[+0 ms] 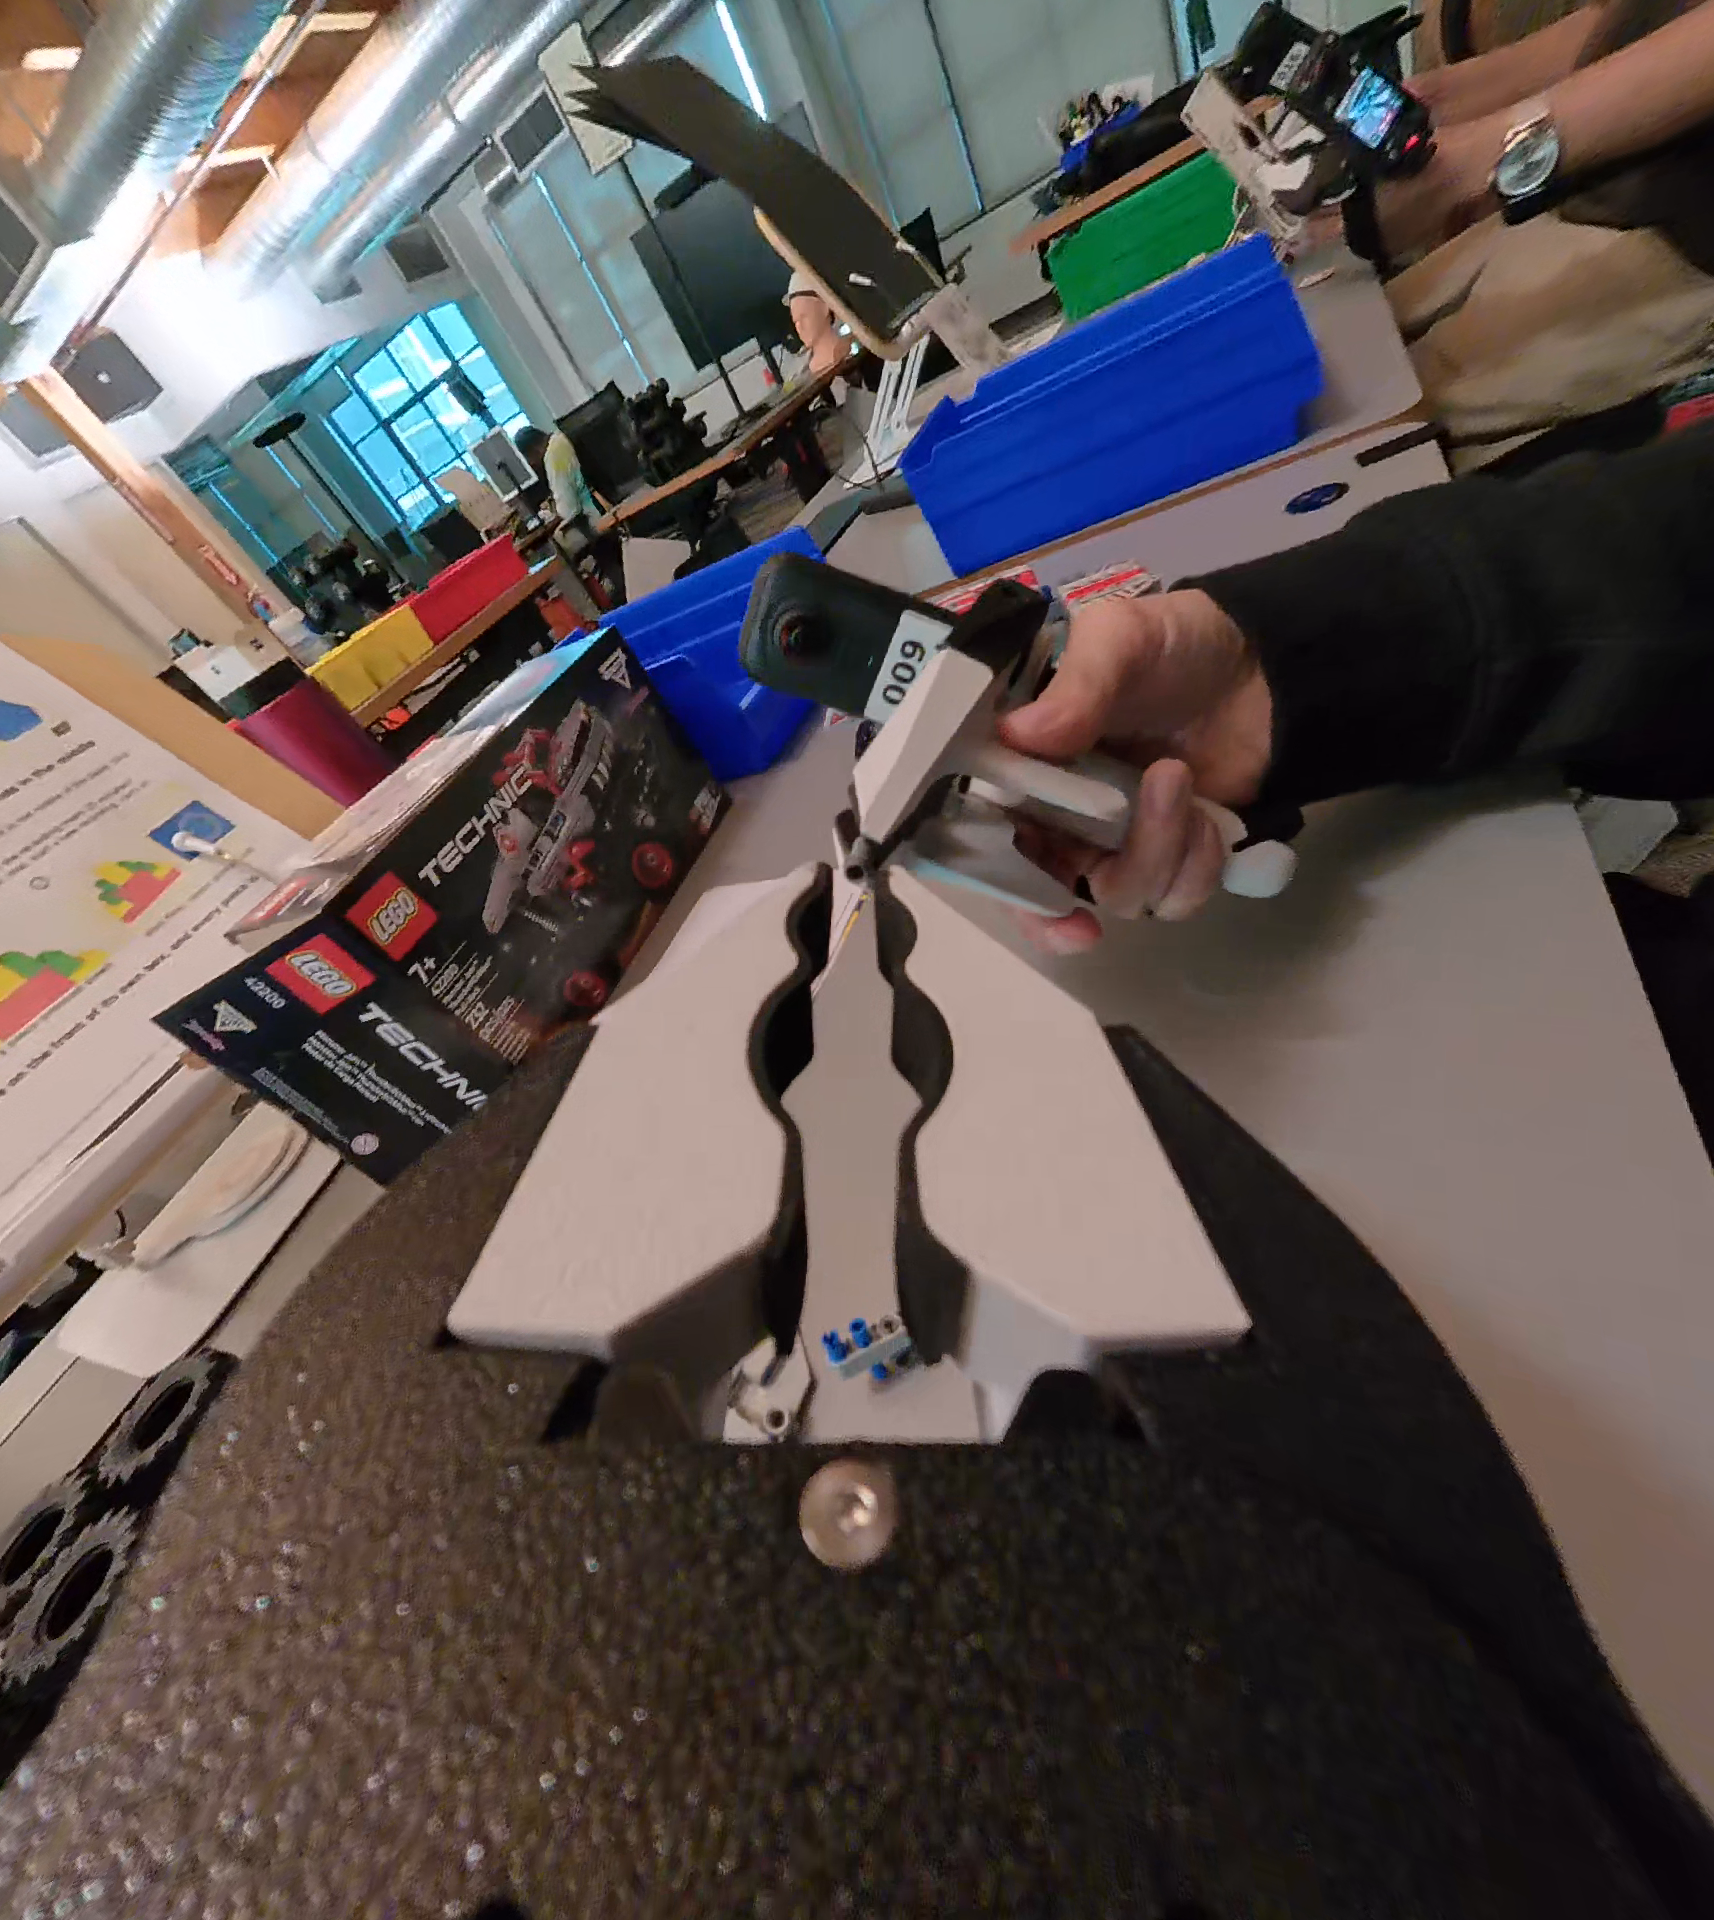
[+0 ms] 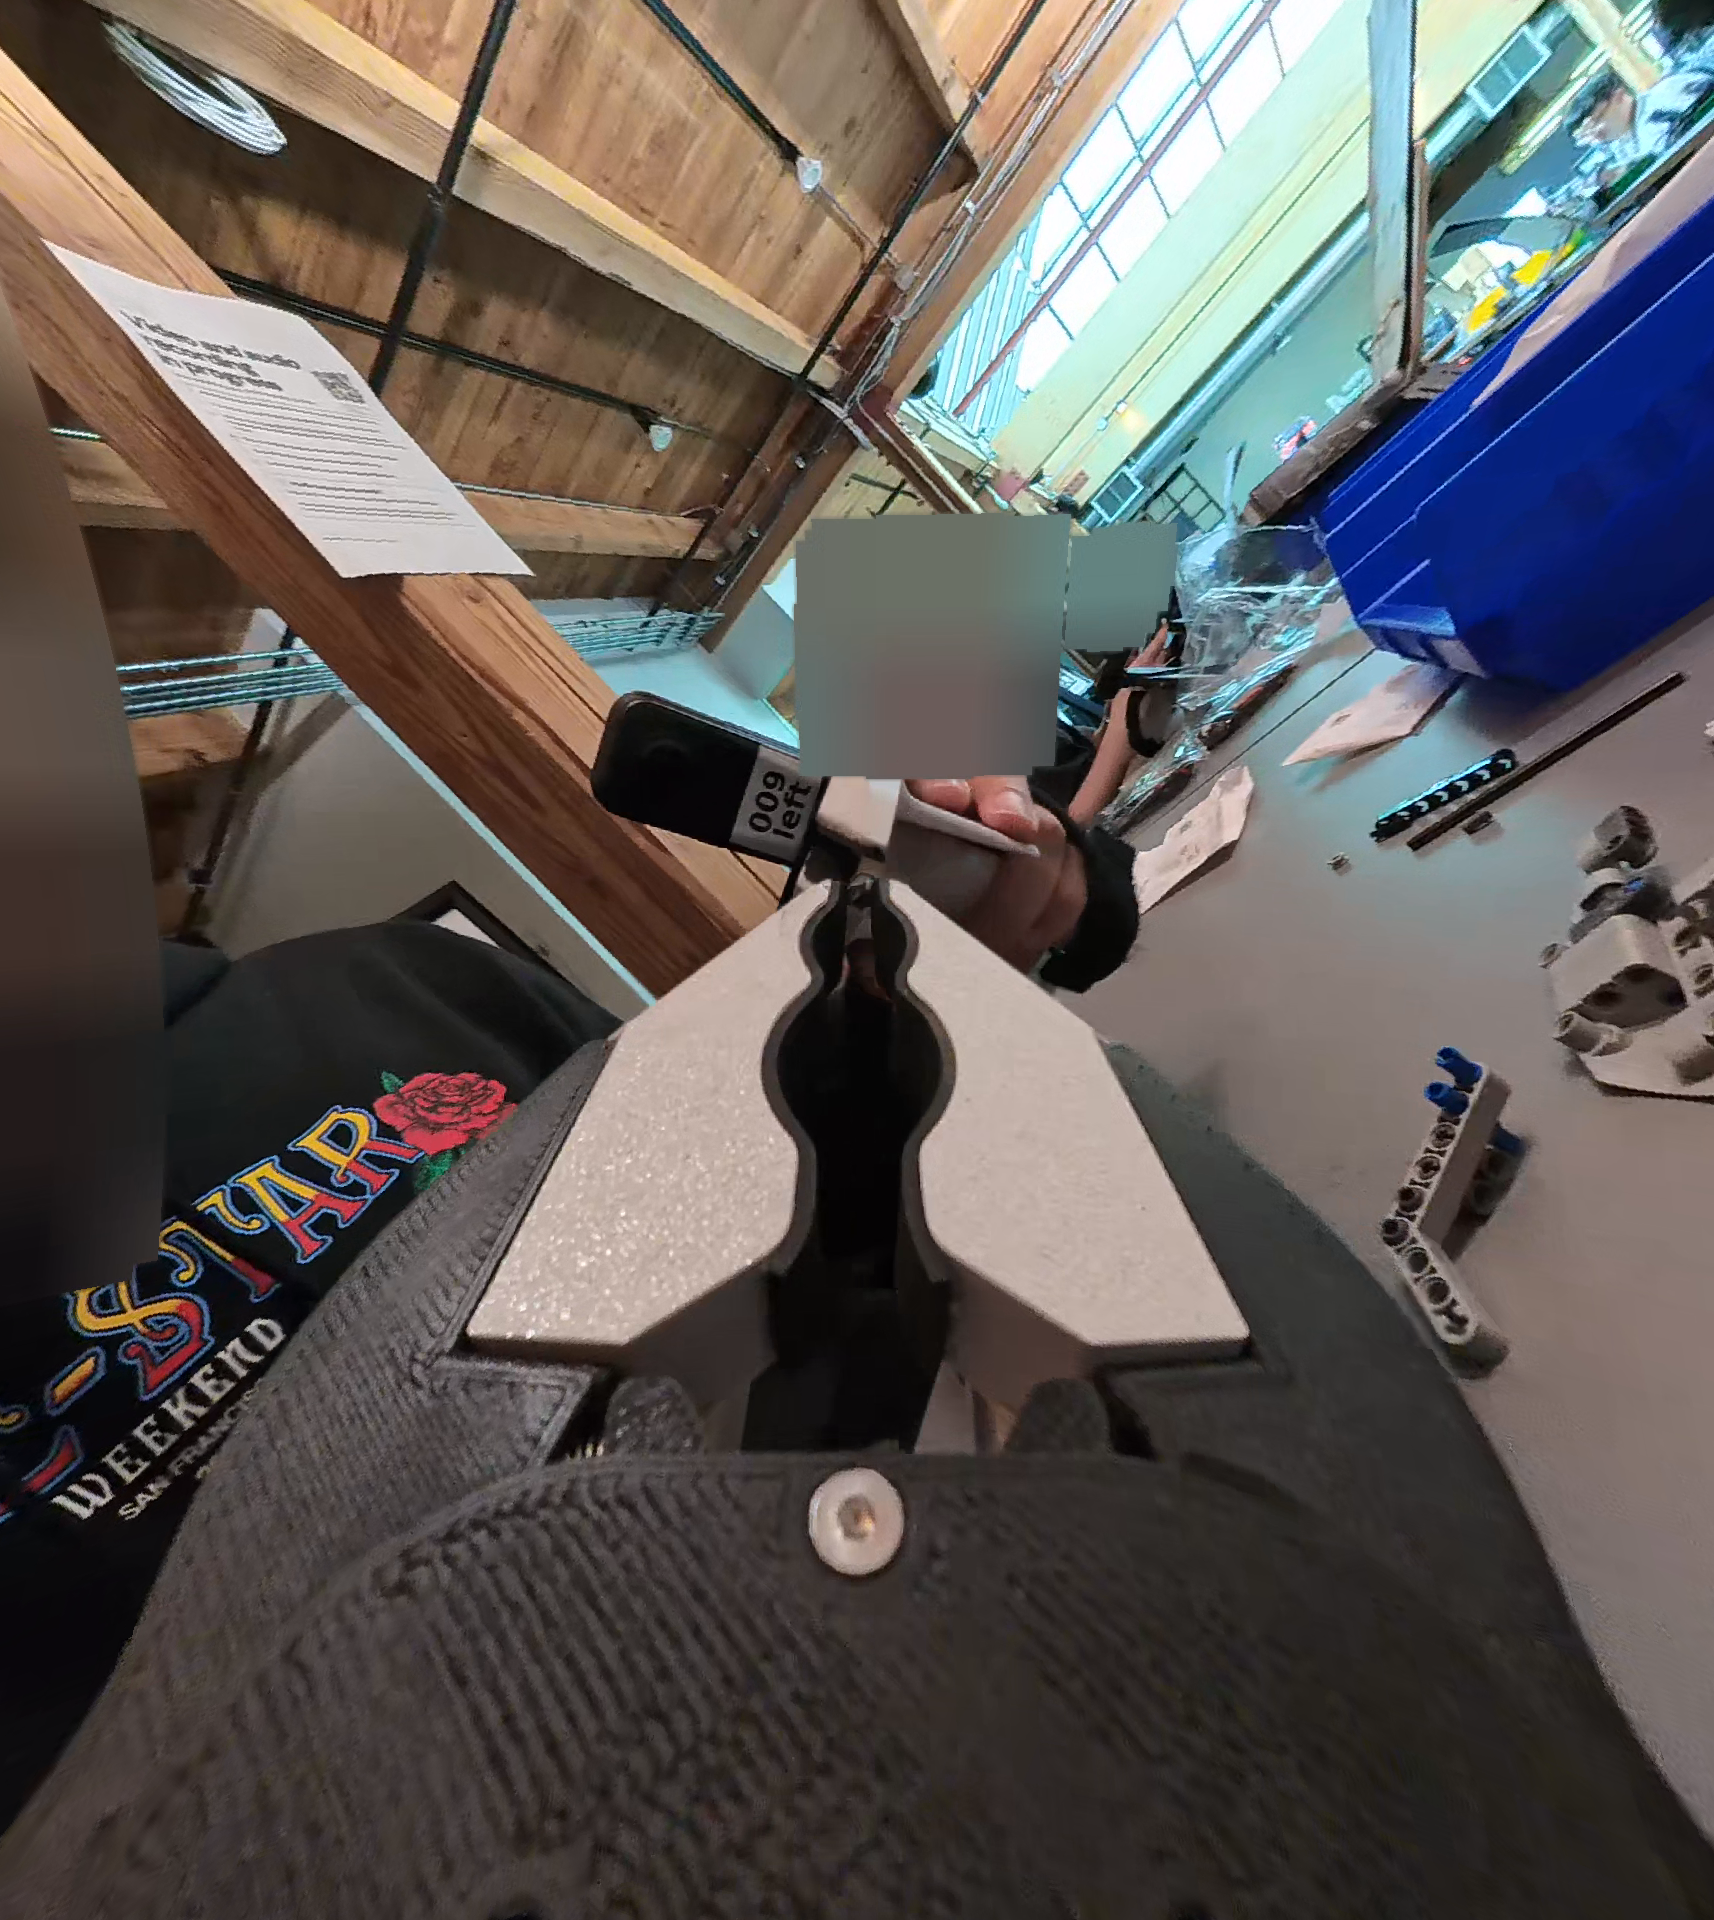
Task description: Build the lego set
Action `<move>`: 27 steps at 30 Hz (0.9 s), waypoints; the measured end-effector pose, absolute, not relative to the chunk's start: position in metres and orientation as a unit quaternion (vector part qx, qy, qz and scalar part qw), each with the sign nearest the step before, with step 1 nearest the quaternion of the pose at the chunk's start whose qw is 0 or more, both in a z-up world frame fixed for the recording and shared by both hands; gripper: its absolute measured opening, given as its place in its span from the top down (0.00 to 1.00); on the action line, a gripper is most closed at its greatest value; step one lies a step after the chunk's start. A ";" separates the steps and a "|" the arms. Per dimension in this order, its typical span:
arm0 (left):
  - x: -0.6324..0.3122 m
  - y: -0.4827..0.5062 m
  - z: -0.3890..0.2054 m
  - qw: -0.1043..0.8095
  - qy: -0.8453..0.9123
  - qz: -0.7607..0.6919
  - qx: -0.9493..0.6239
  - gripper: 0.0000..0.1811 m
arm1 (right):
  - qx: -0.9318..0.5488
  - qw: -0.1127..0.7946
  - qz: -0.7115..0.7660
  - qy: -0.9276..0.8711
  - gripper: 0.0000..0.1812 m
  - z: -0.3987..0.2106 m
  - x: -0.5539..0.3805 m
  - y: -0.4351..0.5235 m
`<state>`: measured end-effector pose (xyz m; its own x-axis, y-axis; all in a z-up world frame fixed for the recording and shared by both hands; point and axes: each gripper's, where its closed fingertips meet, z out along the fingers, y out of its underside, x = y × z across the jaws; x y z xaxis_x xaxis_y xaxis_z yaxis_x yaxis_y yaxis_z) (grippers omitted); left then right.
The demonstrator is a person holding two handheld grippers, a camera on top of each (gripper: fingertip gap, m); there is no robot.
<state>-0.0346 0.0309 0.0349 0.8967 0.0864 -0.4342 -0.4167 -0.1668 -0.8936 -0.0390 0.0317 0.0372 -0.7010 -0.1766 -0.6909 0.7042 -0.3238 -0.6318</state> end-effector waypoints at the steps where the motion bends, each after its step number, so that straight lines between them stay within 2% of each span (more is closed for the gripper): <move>1: -0.034 0.031 0.034 0.635 0.113 0.196 -0.739 0.98 | 0.257 0.292 -0.771 0.504 0.99 0.038 -0.037 0.031; 27: -0.026 0.031 0.039 0.657 0.129 0.173 -0.723 0.99 | 0.239 0.333 -0.769 0.490 0.99 0.043 -0.028 0.025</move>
<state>-0.0263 0.0307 0.0389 0.9071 0.0407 -0.4190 -0.4133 -0.1038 -0.9047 -0.0276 0.0249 0.0431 -0.6634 -0.2783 -0.6946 0.7471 -0.2976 -0.5944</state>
